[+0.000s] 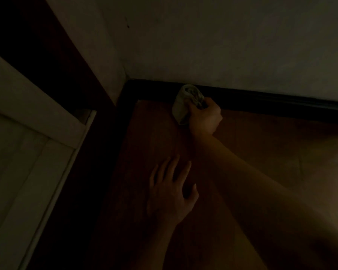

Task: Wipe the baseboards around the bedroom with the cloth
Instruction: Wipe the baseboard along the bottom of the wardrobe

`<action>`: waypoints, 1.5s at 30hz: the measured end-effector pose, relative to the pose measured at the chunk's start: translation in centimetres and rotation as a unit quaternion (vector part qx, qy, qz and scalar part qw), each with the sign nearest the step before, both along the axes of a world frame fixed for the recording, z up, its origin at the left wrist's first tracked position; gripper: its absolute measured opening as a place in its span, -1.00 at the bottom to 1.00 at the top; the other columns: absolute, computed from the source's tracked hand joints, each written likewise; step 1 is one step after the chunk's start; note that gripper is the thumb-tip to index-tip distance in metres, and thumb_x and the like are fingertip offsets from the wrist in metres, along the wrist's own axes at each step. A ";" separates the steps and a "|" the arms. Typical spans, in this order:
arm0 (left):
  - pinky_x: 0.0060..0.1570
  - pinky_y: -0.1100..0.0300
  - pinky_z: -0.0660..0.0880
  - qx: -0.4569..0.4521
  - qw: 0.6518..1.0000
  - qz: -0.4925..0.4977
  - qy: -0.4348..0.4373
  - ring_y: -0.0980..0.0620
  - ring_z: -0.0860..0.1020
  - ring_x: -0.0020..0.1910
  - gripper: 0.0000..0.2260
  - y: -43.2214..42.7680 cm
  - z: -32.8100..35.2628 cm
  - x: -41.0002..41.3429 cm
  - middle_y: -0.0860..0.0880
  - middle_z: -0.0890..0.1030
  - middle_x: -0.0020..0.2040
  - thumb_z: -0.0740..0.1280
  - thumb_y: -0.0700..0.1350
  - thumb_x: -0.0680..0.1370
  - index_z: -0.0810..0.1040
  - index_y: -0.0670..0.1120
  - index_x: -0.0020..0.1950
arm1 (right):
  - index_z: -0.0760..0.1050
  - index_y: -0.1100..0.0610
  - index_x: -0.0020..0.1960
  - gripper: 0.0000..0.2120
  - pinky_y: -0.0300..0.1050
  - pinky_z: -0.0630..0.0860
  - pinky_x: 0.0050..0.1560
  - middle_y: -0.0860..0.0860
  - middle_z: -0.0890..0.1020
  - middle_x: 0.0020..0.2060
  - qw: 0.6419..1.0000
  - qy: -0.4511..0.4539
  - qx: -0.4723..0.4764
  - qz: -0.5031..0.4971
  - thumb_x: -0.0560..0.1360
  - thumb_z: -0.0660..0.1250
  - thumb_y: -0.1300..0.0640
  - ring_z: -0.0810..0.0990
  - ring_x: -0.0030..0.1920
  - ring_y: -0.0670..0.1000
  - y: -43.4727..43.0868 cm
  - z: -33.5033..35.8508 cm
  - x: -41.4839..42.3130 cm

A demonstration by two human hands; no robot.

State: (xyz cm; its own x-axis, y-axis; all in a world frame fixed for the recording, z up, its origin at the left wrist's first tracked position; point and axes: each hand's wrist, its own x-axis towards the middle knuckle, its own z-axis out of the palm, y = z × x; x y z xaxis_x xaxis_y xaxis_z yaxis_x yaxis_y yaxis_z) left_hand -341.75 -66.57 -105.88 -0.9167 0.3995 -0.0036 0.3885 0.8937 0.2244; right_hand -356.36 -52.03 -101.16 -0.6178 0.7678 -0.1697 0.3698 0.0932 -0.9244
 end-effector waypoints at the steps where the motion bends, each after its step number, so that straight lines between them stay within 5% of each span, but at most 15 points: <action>1: 0.46 -0.17 0.26 0.001 1.000 0.002 -0.001 -0.08 0.30 0.53 -0.43 0.0 0.0 0.0 -0.02 0.37 0.54 0.15 0.30 0.52 0.38 0.19 0.51 | 0.61 0.08 -0.07 -0.74 0.03 0.64 -0.05 -0.06 0.60 -0.19 1.000 -0.004 -0.001 0.001 0.42 0.53 -0.09 0.63 -0.11 -0.01 0.4 0.2 0.2; 8: 0.39 -0.27 0.37 -0.005 1.000 -0.004 0.014 -0.13 0.36 0.51 -0.44 0.0 0.0 0.0 -0.05 0.40 0.53 0.15 0.28 0.53 0.41 0.15 0.51 | 0.61 0.09 -0.12 -0.75 0.03 0.64 -0.11 0.00 0.67 -0.17 0.999 0.018 0.039 -0.007 0.46 0.50 -0.09 0.64 -0.13 0.01 3.0 0.3 1.6; 16: 0.47 -0.19 0.23 -0.024 0.999 -0.001 0.022 -0.12 0.31 0.53 -0.44 0.1 -0.2 0.2 -0.04 0.36 0.55 0.12 0.28 0.54 0.34 0.18 0.53 | 0.52 0.04 -0.12 -0.75 -0.09 0.53 -0.17 -0.01 0.62 -0.17 0.999 -0.007 0.021 0.023 0.47 0.47 -0.11 0.62 -0.10 0.05 2.8 0.8 1.1; 28: 0.45 -0.21 0.29 -0.010 1.000 0.001 0.015 -0.09 0.31 0.53 -0.44 -0.1 -0.1 0.1 -0.01 0.37 0.54 0.15 0.28 0.53 0.40 0.17 0.51 | 0.50 0.08 -0.13 -0.74 0.03 0.62 -0.11 0.01 0.63 -0.09 0.998 -0.018 0.050 0.036 0.46 0.48 -0.08 0.62 -0.08 0.05 3.0 0.1 1.0; 39: 0.41 -0.25 0.33 -0.005 0.999 0.029 0.019 -0.15 0.35 0.49 -0.46 1.7 0.1 0.8 -0.05 0.43 0.51 0.13 0.25 0.54 0.45 0.12 0.48 | 0.44 0.08 -0.22 -0.73 -0.12 0.49 -0.21 0.00 0.60 -0.20 0.993 -0.015 0.088 -0.077 0.47 0.48 -0.02 0.59 -0.17 0.01 11.1 0.0 6.3; 45: 0.43 -0.22 0.28 -0.003 0.999 0.030 0.019 -0.11 0.33 0.51 -0.47 1.7 0.1 0.8 -0.03 0.42 0.51 0.15 0.25 0.53 0.45 0.15 0.48 | 0.47 0.08 -0.21 -0.77 0.04 0.62 -0.16 0.00 0.62 -0.20 0.995 -0.020 0.091 -0.025 0.44 0.47 -0.02 0.62 -0.16 0.04 7.9 0.0 3.9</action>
